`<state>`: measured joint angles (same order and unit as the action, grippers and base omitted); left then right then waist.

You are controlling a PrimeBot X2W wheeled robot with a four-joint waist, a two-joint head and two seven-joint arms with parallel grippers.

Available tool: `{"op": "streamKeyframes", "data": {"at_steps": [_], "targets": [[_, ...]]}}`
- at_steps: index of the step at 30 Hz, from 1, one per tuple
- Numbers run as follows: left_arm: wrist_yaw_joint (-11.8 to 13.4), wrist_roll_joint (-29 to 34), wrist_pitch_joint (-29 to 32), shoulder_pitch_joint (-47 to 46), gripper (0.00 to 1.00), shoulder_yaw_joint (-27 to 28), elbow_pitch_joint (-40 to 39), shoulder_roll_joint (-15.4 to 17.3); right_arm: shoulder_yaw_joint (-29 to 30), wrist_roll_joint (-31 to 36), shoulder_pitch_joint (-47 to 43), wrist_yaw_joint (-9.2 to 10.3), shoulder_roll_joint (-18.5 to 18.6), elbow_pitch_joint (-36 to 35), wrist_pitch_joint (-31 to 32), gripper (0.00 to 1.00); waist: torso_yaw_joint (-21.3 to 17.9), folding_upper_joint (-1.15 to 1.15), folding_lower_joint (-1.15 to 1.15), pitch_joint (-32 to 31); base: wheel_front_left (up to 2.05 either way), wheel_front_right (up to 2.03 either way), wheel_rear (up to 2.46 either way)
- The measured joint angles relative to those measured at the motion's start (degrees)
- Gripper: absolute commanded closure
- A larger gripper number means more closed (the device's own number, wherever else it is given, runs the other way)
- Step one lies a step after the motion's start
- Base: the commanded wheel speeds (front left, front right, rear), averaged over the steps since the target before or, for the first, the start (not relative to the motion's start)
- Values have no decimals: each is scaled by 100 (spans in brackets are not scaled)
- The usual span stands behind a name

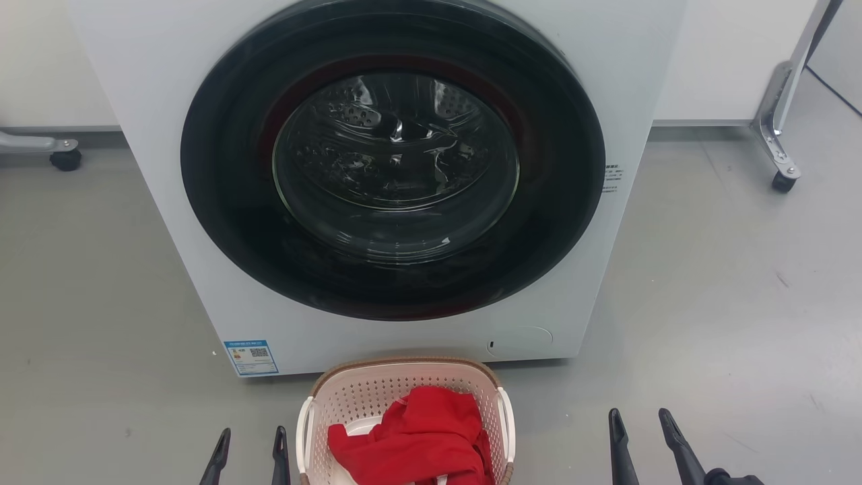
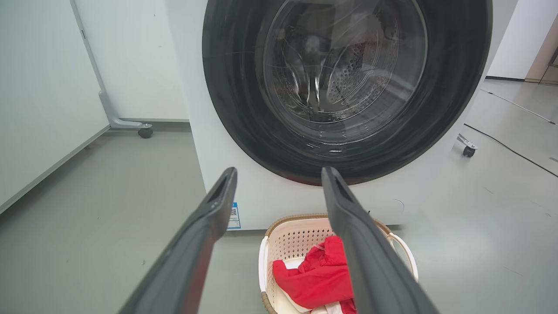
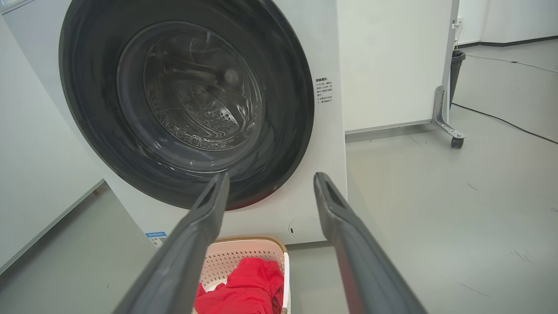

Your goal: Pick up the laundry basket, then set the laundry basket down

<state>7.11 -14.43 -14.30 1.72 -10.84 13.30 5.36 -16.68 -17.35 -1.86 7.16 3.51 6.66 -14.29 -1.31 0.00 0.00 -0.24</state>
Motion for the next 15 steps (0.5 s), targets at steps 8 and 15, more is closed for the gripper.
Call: {"op": "streamKeyframes", "data": {"at_steps": [8,15], "targets": [[-8,-9,22,146,100,-31,319,-23,-10,-32,-175,-11,-3,339,20,100,1,0,0,7,0,0,0],[-113,-399,163,136,100,99,337,-36,152,-417,-163,-91,-5,361,121,100,11,0,0,10,0,0,0]]}}
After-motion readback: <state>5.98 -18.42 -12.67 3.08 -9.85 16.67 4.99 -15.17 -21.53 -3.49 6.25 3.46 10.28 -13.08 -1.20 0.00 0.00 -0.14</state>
